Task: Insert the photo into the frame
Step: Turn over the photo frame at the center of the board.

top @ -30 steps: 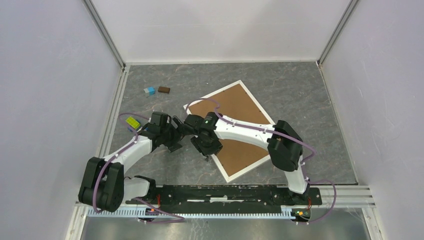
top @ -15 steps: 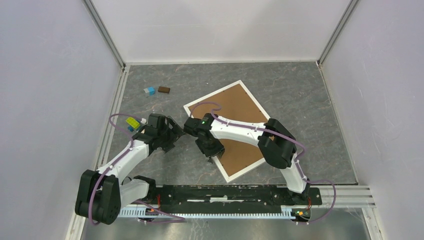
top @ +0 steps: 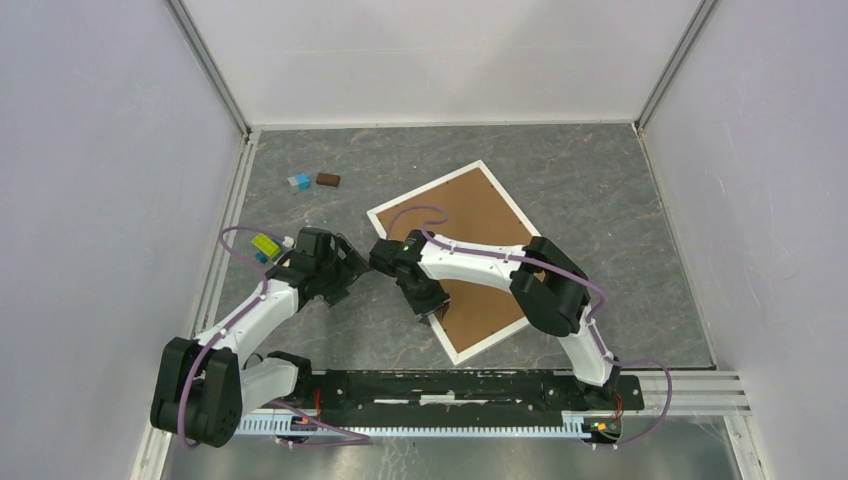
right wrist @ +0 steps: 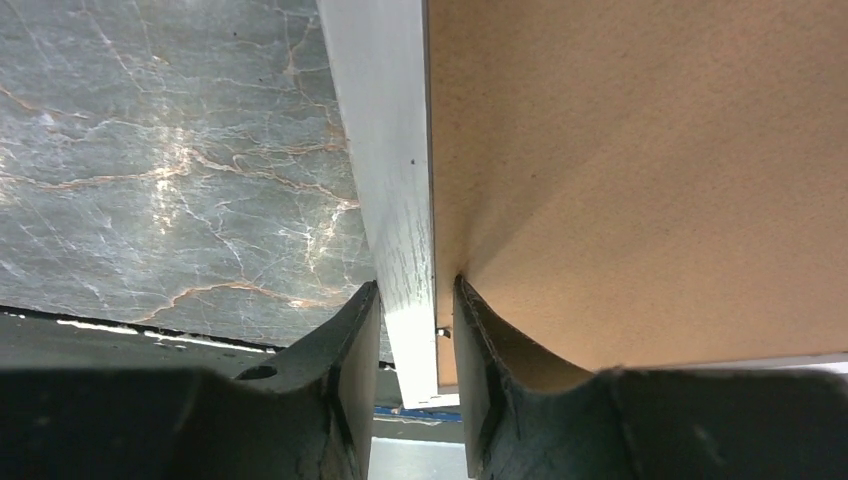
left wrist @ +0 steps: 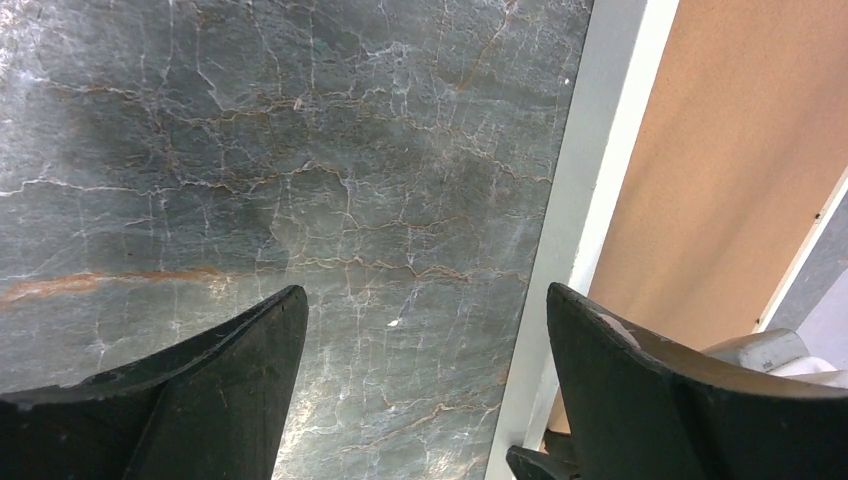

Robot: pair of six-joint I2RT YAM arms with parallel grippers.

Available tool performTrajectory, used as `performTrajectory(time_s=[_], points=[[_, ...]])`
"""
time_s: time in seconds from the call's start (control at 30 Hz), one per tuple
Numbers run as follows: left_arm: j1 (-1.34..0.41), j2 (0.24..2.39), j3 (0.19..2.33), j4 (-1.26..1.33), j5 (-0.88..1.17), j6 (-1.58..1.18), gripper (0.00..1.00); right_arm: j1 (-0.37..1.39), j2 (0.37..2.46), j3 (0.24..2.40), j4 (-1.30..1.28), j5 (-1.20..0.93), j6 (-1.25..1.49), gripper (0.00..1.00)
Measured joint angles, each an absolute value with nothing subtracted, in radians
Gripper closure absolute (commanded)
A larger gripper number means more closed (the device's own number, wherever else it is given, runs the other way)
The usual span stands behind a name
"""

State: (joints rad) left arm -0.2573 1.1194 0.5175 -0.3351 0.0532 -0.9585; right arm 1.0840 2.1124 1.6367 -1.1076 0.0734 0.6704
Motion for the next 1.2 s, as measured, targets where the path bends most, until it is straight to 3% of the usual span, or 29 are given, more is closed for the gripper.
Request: performTrajectory(time_s=[0.23, 0.4, 0.8, 1.2], points=[[-0.257, 1.161, 0.515, -0.313, 0.087, -0.959, 0.06, 1.091, 2.1, 1.619, -1.094, 0.084, 0.745, 0.77], [-0.247, 1.209, 0.503, -0.25, 0.164, -0.96, 0.04, 1.098, 2.095, 1.616, -1.093, 0.105, 0.767, 1.0], [-0.228, 1.317, 0.437, 0.074, 0.417, -0.969, 0.04, 1.102, 2.069, 1.592, -1.069, 0.118, 0.766, 1.0], [-0.224, 1.427, 0.345, 0.405, 0.562, -1.076, 0.13, 1.092, 1.982, 1.565, -1.033, 0.139, 0.77, 1.0]])
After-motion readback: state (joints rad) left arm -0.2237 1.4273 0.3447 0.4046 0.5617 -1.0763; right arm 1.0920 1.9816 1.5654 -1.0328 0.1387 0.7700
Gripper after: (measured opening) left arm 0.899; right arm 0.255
